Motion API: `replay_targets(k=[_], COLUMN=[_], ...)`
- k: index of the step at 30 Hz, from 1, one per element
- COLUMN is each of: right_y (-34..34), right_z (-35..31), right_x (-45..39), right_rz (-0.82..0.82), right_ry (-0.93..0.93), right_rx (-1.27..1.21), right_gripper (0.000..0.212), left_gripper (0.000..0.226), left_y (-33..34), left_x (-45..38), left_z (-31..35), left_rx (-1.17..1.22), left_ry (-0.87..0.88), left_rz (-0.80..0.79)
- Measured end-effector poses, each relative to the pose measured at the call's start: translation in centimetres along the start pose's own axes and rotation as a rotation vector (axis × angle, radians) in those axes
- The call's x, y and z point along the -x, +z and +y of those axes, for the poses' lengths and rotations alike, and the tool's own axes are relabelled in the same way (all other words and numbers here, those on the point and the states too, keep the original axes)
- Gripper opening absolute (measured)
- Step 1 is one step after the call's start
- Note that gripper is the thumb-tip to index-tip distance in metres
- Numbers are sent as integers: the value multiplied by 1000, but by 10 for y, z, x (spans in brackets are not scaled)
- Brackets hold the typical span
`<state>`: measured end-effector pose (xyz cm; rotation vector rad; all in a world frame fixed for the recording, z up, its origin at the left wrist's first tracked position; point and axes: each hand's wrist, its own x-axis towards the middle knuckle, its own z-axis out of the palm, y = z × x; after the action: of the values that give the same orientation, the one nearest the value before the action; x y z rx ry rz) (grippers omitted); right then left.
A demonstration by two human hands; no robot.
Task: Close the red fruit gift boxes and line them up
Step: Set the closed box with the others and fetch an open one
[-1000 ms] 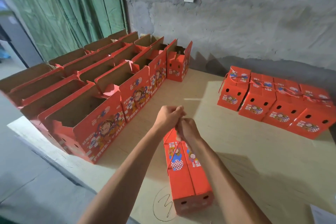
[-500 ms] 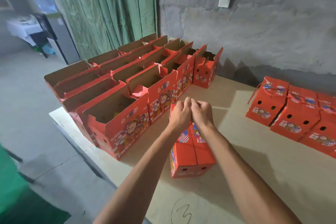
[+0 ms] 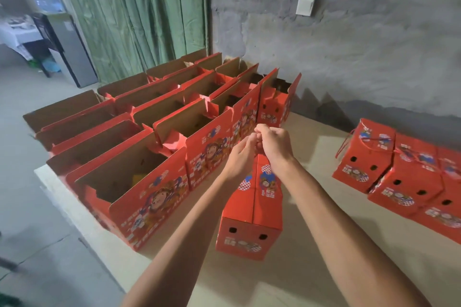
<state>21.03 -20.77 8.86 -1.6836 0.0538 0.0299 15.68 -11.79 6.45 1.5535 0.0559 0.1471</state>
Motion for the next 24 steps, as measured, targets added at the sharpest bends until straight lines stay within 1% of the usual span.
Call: replay_targets(k=[5, 9, 12, 17, 20, 22, 24], right_y=[-33, -56, -77, -122, -148, -165, -182], right_z=[8, 17, 24, 29, 30, 32, 34], right_x=[-65, -122, -167, -241, -281, -306, -331], right_rz=[33, 104, 158, 220, 259, 284, 312], right_ry=[78, 116, 119, 111, 89, 86, 92], right_rx=[-59, -77, -64, -18, 5, 5, -52], right_gripper=[26, 27, 25, 29, 24, 22, 21], left_gripper=[37, 32, 33, 42, 38, 34, 43], left_y=[42, 77, 105, 156, 187, 205, 222], left_x=[-62, -116, -162, -229, -268, -288, -308], left_z=[-10, -16, -25, -34, -38, -44, -59], left_rx=[72, 69, 47, -13, -34, -3, -27], left_ry=[-13, -41, -74, -81, -74, -59, -43], left_rz=[-58, -92, -108, -166, -202, -213, -244])
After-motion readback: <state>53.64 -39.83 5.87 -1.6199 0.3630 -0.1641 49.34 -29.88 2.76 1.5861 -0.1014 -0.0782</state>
